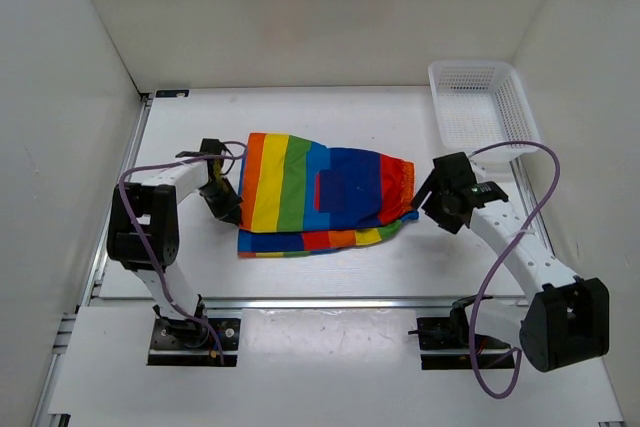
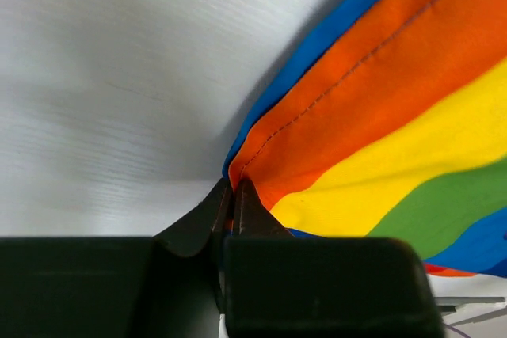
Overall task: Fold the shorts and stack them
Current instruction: Fold the shorts
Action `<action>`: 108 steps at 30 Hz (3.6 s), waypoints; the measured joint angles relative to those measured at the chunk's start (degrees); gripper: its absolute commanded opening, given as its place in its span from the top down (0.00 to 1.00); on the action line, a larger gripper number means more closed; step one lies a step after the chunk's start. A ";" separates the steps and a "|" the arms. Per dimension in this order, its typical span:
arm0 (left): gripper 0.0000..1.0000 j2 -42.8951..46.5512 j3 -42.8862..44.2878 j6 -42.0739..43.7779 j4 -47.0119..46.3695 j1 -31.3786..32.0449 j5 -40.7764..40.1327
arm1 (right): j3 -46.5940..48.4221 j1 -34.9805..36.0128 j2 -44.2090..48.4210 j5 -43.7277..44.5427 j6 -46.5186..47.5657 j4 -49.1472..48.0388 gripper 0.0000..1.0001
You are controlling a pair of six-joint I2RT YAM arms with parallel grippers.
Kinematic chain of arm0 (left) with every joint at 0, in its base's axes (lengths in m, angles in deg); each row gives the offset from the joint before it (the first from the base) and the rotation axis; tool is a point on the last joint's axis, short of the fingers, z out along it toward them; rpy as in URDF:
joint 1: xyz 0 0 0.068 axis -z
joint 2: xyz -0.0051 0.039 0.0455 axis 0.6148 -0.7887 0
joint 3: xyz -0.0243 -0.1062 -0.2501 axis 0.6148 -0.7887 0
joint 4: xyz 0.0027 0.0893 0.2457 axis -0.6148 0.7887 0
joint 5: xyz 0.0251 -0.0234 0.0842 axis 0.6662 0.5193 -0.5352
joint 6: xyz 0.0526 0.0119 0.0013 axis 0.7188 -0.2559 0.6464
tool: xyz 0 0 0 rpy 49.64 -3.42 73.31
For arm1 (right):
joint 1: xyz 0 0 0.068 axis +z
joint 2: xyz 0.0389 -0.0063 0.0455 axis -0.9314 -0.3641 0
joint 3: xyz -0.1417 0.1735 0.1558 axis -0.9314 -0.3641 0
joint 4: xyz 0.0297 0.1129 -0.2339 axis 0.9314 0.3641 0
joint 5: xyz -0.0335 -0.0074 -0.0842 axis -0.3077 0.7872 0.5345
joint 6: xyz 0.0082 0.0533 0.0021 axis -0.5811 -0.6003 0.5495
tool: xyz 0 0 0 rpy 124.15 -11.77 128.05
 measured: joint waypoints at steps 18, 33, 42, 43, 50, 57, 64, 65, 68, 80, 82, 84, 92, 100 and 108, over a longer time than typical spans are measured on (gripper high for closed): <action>0.81 7.54 2.34 1.84 3.39 0.44 -0.20 | 9.20 0.00 -23.30 -9.53 11.61 -6.67 0.42; 0.75 6.91 3.10 2.93 3.74 0.48 -0.35 | 11.37 -0.02 -26.86 -9.40 12.02 -9.11 1.00; 0.78 5.70 4.63 3.45 4.28 0.48 -0.72 | 11.47 -0.02 -26.86 -8.83 12.00 -9.01 1.00; 0.88 5.60 4.76 3.37 4.33 0.48 -0.72 | 11.47 -0.02 -26.86 -8.83 12.00 -8.98 1.00; 0.90 5.35 4.85 3.76 4.42 0.48 -1.77 | 11.47 -0.02 -26.86 -8.81 12.00 -8.98 1.00; 0.90 5.35 4.87 3.72 4.63 0.48 -2.75 | 11.47 -0.02 -26.86 -8.81 12.00 -8.98 1.00; 0.84 6.32 4.87 3.76 4.83 0.48 -3.13 | 11.76 -0.02 -26.84 -8.63 12.02 -8.74 1.00; 0.78 6.62 4.87 3.89 4.83 0.48 -3.21 | 12.04 -0.02 -26.84 -8.63 12.04 -8.63 1.00; 0.60 6.43 5.03 4.48 4.79 0.48 -3.32 | 12.74 -0.02 -26.84 -8.46 12.04 -8.61 0.92; 0.47 2.58 3.39 4.50 4.22 0.48 -5.25 | 13.64 -0.02 -27.19 -8.41 12.66 -8.44 0.97; 0.47 1.68 2.84 4.39 4.07 0.48 -5.73 | 13.66 -0.02 -27.30 -8.44 12.76 -8.44 0.97; 0.49 0.66 2.49 4.17 4.04 0.48 -6.08 | 13.68 -0.02 -27.30 -8.44 12.85 -8.44 0.97; 0.85 -1.44 2.38 2.82 2.99 0.48 -6.36 | 13.70 0.00 -27.30 -8.46 12.85 -8.44 0.97; 0.90 -1.07 2.38 2.64 3.04 0.52 -6.36 | 13.70 0.00 -27.30 -8.48 12.83 -8.44 1.00; 0.90 4.37 4.61 2.69 6.62 0.55 -6.40 | 13.75 0.00 -27.30 -8.22 12.79 -8.33 1.00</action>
